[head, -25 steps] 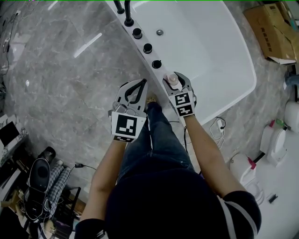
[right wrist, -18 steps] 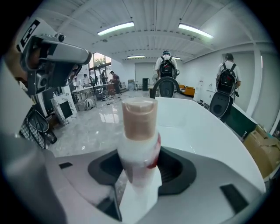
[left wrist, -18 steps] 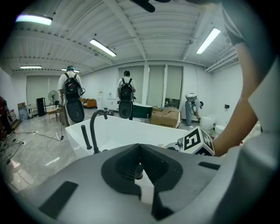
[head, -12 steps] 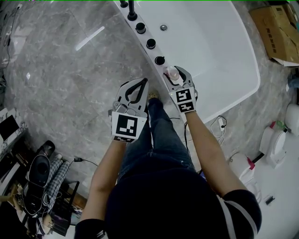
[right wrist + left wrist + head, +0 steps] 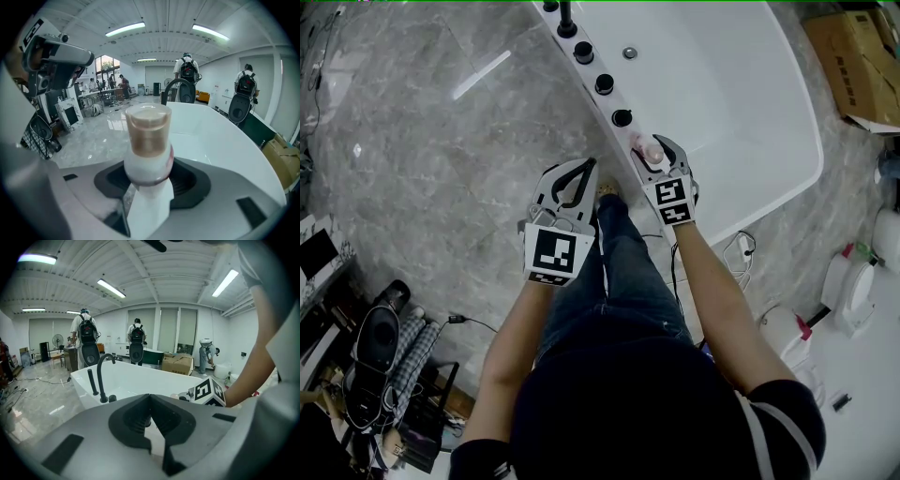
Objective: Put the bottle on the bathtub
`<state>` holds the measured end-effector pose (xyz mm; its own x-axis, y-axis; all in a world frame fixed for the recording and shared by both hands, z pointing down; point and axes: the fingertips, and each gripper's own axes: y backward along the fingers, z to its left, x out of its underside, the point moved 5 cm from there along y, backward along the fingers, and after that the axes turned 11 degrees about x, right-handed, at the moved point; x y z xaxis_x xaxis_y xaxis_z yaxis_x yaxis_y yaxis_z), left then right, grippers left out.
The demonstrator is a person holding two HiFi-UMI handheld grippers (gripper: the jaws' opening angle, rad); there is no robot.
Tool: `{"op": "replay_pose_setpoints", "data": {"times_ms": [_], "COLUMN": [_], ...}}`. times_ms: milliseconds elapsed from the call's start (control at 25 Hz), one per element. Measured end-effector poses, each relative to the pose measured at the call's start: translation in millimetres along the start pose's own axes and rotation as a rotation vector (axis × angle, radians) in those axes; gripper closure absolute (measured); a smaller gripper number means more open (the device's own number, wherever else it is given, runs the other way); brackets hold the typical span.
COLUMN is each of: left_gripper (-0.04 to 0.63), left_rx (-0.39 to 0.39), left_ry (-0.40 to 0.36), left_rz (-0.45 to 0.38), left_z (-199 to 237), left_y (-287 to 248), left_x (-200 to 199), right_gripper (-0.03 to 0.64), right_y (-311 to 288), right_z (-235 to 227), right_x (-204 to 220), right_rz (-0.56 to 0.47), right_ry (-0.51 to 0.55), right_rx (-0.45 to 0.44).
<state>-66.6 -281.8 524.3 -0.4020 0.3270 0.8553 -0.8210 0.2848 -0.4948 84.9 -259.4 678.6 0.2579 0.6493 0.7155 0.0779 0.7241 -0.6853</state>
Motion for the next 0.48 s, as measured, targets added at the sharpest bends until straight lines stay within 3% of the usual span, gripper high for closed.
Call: {"op": "replay_pose_setpoints", "data": {"times_ms": [200, 480], "left_gripper": [0.572, 0.572], "left_rx": [0.004, 0.009], "left_ry": [-0.009, -0.033], "left_rz": [-0.003, -0.023], "left_z": [-8, -17], "left_y": [2, 11], "left_x": [-3, -15], "right_gripper": [0.355, 0.339], "right_y": [-1, 38], "right_z": [-2, -9], "right_x": [10, 24], "right_rz": [0.076, 0.106], "right_ry": [-0.06, -0.126], "right_rx": [-0.026, 0.056]}}
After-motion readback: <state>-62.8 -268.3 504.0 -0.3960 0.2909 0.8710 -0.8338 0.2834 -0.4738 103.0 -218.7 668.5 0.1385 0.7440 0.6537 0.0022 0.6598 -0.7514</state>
